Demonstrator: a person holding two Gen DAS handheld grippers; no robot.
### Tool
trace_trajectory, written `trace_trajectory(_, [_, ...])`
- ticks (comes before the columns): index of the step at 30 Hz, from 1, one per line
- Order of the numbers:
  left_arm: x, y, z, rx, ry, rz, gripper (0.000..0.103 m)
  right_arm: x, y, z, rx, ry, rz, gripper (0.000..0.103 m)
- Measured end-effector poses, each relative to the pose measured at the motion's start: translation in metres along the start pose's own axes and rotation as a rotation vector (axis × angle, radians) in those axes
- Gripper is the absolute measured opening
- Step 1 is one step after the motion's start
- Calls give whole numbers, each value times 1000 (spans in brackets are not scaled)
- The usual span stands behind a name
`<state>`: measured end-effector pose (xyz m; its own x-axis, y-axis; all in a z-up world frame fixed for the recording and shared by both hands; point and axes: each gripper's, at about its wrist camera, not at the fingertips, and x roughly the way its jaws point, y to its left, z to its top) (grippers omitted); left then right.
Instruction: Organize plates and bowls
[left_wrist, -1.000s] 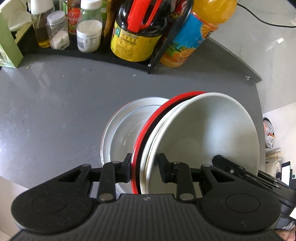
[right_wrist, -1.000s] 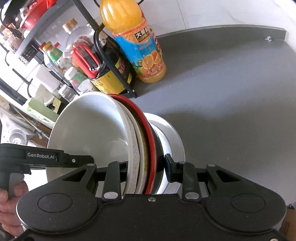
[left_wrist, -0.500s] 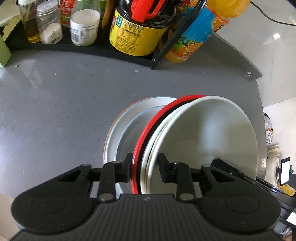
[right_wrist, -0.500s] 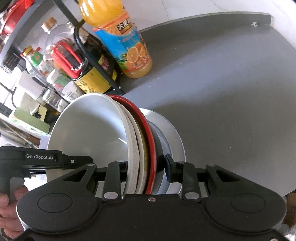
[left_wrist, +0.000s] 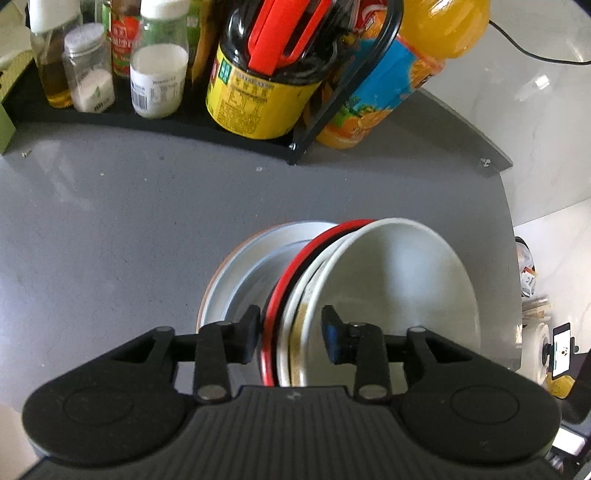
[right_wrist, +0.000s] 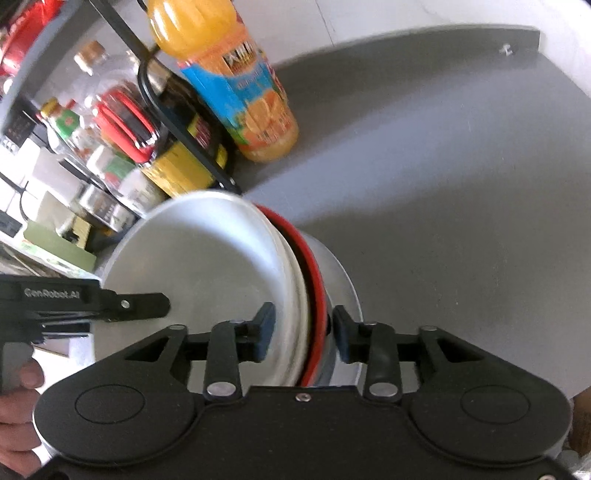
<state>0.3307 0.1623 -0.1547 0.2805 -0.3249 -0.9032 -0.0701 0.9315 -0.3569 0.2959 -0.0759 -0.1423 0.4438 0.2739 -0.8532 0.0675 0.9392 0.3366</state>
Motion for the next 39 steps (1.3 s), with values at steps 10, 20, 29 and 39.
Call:
trace_trajectory(10, [-26, -1, 5, 35, -53, 30, 82, -29, -3, 1, 76, -77, -79, 71])
trace_trajectory(20, [-41, -3, 9, 116, -138, 1, 89, -66, -13, -1, 69, -159, -94, 92])
trace_trajectory(29, [-67, -27, -9, 113, -220, 54, 103, -88, -28, -5, 3, -196, -43, 95])
trace_trajectory(39, [-97, -79, -64, 77, -314, 117, 103, -132, -53, -18, -61, -237, 24, 103])
